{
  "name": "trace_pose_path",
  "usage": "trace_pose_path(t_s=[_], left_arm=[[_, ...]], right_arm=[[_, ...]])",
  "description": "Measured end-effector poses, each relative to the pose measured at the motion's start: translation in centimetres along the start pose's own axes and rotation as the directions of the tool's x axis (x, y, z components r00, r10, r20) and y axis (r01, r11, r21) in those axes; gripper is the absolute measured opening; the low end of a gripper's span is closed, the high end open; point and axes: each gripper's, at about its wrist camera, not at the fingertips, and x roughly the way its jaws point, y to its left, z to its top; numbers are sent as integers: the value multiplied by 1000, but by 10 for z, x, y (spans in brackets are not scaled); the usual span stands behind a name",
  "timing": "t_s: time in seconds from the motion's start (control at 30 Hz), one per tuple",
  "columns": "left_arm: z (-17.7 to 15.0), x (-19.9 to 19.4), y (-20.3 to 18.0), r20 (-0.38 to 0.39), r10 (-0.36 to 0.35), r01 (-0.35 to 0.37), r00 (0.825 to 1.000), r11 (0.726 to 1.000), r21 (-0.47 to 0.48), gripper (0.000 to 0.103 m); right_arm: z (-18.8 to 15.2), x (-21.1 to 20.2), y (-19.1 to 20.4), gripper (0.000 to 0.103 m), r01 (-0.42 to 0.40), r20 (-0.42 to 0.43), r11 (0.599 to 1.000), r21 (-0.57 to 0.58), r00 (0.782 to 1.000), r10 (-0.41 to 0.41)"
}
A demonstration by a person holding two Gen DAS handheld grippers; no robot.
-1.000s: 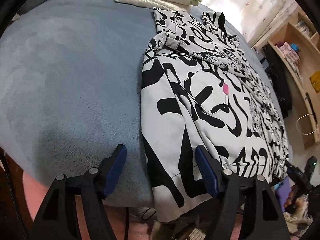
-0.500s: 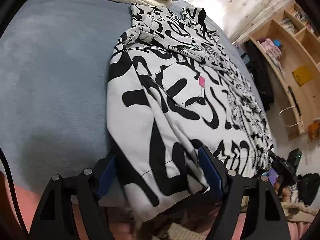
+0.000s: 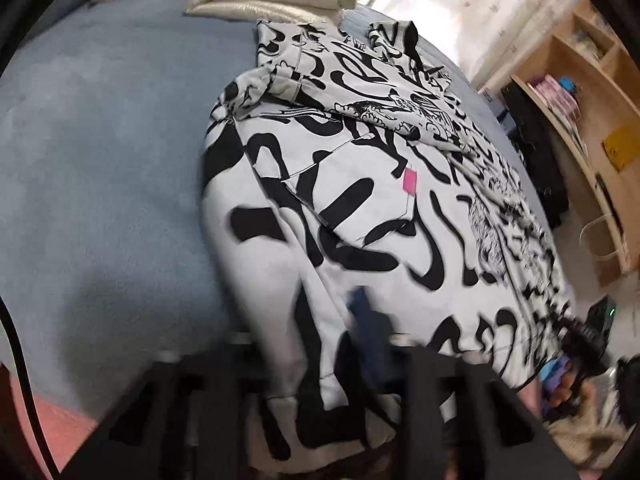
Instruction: Fold large clothes
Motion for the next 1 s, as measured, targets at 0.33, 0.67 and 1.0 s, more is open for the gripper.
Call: trace_pose_path(t_s=[0.33, 0.67, 1.0], left_arm=[[3, -30, -23, 69, 79, -75, 995, 996, -56, 4], [-2, -77, -49, 49, 18, -17, 999, 999, -29, 4], [46, -83, -28, 50, -118, 125, 992, 976, -179, 4]], right_arm=[[5, -31, 24, 5, 46, 78, 997, -67, 996, -41], [13, -92, 37, 4, 17, 115, 993, -115, 993, -4], [55, -106, 43, 4, -63, 122, 994, -94, 990, 74]])
